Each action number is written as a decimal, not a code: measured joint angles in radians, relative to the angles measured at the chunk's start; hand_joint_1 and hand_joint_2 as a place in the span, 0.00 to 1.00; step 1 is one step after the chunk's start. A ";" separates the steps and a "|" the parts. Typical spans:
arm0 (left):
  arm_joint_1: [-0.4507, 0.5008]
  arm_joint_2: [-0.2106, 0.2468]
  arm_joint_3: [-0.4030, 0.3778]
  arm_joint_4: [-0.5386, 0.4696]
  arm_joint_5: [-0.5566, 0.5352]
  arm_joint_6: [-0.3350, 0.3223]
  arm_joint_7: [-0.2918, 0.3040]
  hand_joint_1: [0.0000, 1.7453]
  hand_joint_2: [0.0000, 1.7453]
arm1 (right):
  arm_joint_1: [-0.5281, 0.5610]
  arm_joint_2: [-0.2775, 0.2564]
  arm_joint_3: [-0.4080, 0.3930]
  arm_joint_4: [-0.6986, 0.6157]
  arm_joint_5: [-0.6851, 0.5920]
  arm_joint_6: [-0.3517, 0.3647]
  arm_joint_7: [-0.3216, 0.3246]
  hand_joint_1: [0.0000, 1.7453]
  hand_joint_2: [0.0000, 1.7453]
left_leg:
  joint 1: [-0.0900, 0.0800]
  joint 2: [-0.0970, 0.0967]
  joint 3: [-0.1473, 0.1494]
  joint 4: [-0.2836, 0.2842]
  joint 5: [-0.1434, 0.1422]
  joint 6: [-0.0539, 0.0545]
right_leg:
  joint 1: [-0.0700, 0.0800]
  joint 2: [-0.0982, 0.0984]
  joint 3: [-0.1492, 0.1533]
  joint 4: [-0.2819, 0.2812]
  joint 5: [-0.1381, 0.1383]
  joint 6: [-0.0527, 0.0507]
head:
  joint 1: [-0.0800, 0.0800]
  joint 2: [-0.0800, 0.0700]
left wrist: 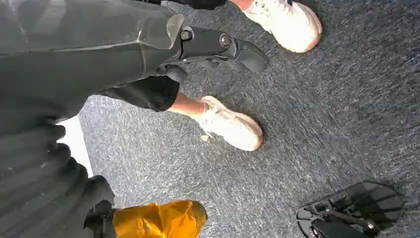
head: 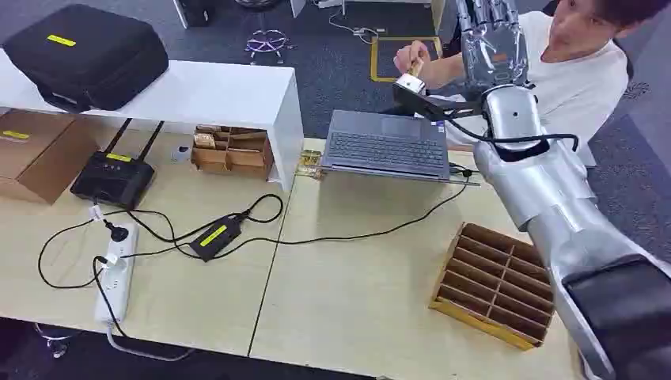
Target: Pass the card to the sensor for recognition and then transmit it.
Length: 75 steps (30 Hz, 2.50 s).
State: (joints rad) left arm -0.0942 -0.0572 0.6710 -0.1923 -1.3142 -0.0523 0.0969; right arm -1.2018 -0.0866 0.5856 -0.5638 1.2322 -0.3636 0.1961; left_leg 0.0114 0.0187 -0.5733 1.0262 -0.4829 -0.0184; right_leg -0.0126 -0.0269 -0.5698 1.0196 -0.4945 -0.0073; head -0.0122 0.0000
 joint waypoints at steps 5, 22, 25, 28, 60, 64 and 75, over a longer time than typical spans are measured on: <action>0.000 -0.001 -0.003 0.000 0.000 0.001 0.002 0.00 1.00 | -0.001 0.000 0.006 0.027 0.001 -0.006 0.000 0.00 1.00 | 0.000 0.000 0.000 0.000 0.000 0.000 | 0.000 0.000 0.000 0.000 0.000 0.000 | 0.000 0.000; 0.000 -0.001 -0.011 0.000 0.003 0.002 0.007 0.00 1.00 | 0.005 -0.001 -0.001 0.042 -0.016 -0.027 -0.051 1.00 1.00 | 0.000 0.000 0.000 0.000 0.000 0.000 | 0.000 0.000 -0.001 0.000 0.000 0.000 | 0.000 0.000; 0.000 -0.001 -0.019 0.000 0.006 0.004 0.007 0.00 1.00 | 0.008 -0.001 -0.010 0.041 -0.016 -0.031 -0.064 1.00 1.00 | 0.000 0.000 0.000 0.000 0.000 0.000 | 0.000 0.000 -0.001 0.000 0.000 0.000 | 0.000 0.000; 0.000 -0.001 -0.019 0.000 0.010 0.006 0.006 0.00 1.00 | 0.014 -0.004 -0.019 0.032 -0.021 -0.034 -0.080 1.00 1.00 | 0.000 0.000 0.000 0.000 0.000 0.000 | 0.000 0.000 -0.001 0.000 0.000 0.000 | 0.000 0.000; 0.083 0.003 0.040 0.000 0.139 0.083 -0.050 0.00 1.00 | 1.070 -0.340 -0.792 -1.036 -0.549 -0.156 -0.400 1.00 1.00 | 0.000 -0.005 -0.003 0.000 -0.005 0.004 | 0.000 -0.006 0.000 -0.004 -0.003 0.003 | 0.000 0.000; 0.091 0.003 0.061 0.000 0.150 0.085 -0.050 0.00 1.00 | 1.187 -0.327 -0.887 -1.126 -0.583 -0.109 -0.415 1.00 1.00 | 0.000 -0.005 -0.003 0.000 -0.005 0.004 | 0.000 -0.006 0.000 -0.004 -0.003 0.003 | 0.000 0.000; 0.092 -0.002 0.114 -0.003 0.156 0.082 -0.055 0.00 1.00 | 1.363 -0.318 -0.984 -1.190 -0.644 0.125 -0.439 1.00 1.00 | 0.000 -0.005 -0.002 0.000 -0.005 0.004 | 0.000 -0.006 0.001 -0.004 -0.003 0.003 | 0.000 0.000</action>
State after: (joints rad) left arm -0.0019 -0.0591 0.7851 -0.1949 -1.1585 0.0298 0.0420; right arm 0.1617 -0.4044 -0.3983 -1.7540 0.5886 -0.2388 -0.2434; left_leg 0.0111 0.0137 -0.5758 1.0262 -0.4876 -0.0147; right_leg -0.0128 -0.0325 -0.5692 1.0153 -0.4979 -0.0040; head -0.0126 0.0000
